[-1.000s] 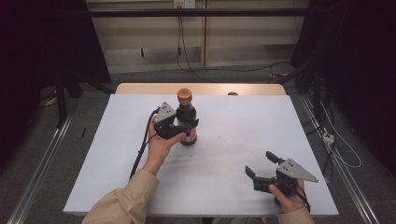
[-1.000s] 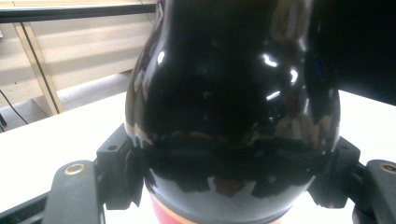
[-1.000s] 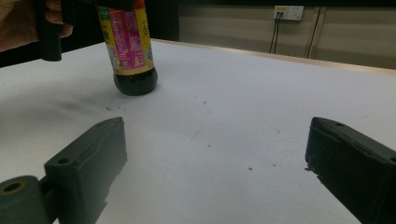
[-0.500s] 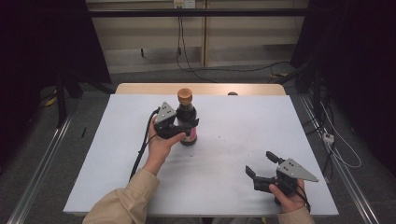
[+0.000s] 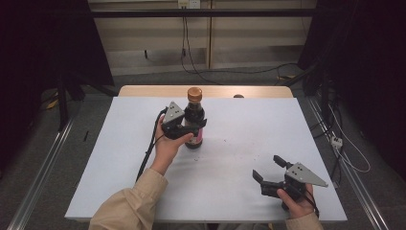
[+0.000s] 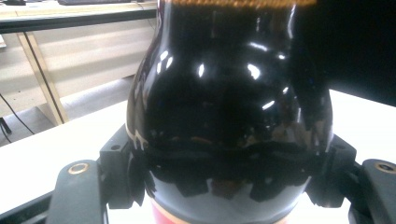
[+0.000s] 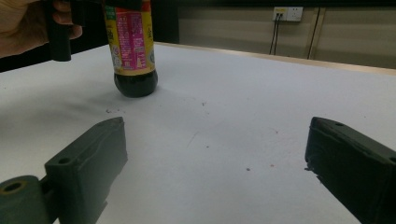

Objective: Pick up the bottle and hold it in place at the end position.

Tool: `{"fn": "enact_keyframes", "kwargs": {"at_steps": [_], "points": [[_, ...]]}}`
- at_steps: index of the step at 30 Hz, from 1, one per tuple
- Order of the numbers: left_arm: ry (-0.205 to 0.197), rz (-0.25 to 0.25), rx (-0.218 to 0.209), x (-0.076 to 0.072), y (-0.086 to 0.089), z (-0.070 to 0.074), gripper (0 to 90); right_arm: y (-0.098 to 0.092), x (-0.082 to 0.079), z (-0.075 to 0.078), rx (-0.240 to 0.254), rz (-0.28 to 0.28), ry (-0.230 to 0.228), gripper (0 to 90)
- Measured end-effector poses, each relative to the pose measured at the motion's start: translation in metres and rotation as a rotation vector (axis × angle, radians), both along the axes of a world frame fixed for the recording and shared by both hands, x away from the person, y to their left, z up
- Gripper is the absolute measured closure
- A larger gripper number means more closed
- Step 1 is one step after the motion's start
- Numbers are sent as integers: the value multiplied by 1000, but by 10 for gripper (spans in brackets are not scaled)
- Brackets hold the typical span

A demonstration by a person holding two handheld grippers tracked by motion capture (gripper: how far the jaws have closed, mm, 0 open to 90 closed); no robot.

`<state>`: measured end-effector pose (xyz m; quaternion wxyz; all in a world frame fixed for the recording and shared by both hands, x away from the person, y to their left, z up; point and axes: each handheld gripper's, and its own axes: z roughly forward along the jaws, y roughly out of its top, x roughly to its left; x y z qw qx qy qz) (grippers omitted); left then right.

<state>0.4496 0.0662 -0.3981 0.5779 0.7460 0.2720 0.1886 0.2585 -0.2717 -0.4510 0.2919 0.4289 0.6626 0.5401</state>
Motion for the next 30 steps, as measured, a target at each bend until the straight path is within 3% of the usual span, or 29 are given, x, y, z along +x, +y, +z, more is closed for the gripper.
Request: {"fn": "enact_keyframes", "kwargs": {"at_steps": [8,30], "points": [[-5,-9,-13,5,-10,2,273,0,0,0,2,0,1,49],[-20,-25,7,11,-31,-1,270,0,1,0,0,5,1,49]]}}
